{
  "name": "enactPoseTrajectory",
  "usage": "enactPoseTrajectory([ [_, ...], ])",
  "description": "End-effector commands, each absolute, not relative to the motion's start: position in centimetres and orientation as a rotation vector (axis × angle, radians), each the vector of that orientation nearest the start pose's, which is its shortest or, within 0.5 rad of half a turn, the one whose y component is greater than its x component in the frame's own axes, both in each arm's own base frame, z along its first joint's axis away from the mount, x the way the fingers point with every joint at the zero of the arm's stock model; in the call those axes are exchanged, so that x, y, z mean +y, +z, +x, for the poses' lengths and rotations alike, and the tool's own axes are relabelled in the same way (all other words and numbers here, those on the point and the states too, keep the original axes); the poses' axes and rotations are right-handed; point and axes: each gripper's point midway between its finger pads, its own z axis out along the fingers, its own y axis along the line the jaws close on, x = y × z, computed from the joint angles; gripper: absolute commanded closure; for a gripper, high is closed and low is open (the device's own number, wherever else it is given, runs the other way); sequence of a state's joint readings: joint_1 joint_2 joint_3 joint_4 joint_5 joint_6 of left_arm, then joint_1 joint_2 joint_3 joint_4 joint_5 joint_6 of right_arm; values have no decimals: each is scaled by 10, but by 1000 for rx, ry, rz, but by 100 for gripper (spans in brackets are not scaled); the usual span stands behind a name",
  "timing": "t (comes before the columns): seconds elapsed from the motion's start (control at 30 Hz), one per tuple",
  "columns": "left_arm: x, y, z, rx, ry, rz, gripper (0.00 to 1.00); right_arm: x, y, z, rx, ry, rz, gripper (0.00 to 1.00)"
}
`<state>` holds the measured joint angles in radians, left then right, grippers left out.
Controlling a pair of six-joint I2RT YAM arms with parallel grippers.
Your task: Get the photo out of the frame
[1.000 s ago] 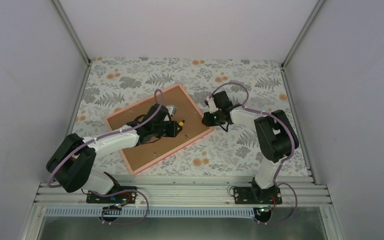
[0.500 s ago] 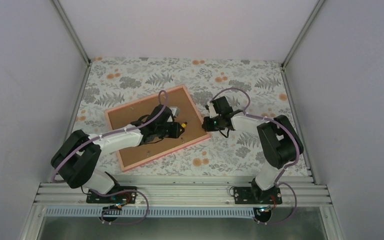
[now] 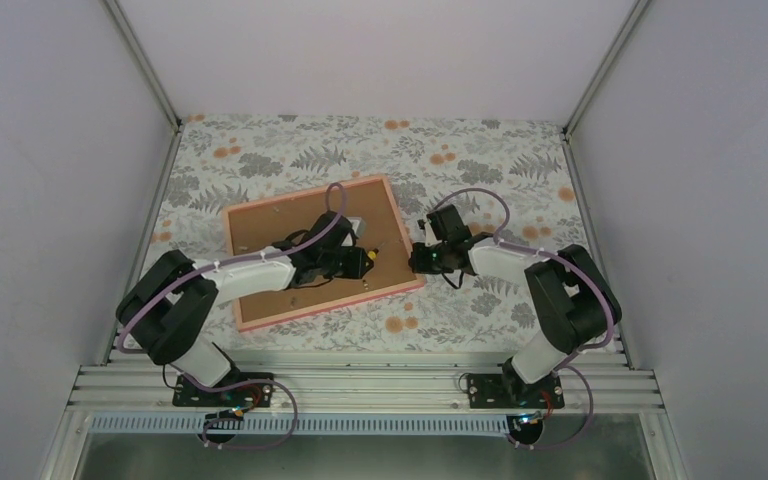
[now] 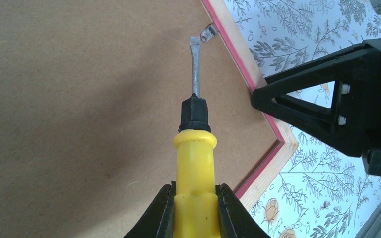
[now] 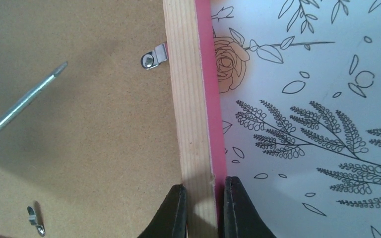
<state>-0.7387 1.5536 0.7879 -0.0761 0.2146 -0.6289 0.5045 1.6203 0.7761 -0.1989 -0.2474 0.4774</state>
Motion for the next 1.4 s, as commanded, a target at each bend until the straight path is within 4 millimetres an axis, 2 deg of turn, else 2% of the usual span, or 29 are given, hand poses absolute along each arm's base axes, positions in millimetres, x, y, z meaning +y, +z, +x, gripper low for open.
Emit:
enactPoseTrajectory([
  [0.0, -310, 84, 276, 2517, -887, 263, 98, 216, 32, 296, 2699, 680, -38, 96],
  [0.33, -323, 73, 271, 2542, -903, 295, 98, 219, 29, 294, 2699, 693, -41, 96],
  [0.93, -333, 57, 277, 2570, -886, 299, 98, 221, 25, 289, 2709, 700, -61, 96],
  [1.2, -332, 52, 285, 2570, -849, 259, 98, 220, 25, 288, 2709, 699, -64, 96],
  [1.37, -325, 48, 291, 2575, -797, 194, 98, 219, 25, 288, 2707, 693, -61, 96],
])
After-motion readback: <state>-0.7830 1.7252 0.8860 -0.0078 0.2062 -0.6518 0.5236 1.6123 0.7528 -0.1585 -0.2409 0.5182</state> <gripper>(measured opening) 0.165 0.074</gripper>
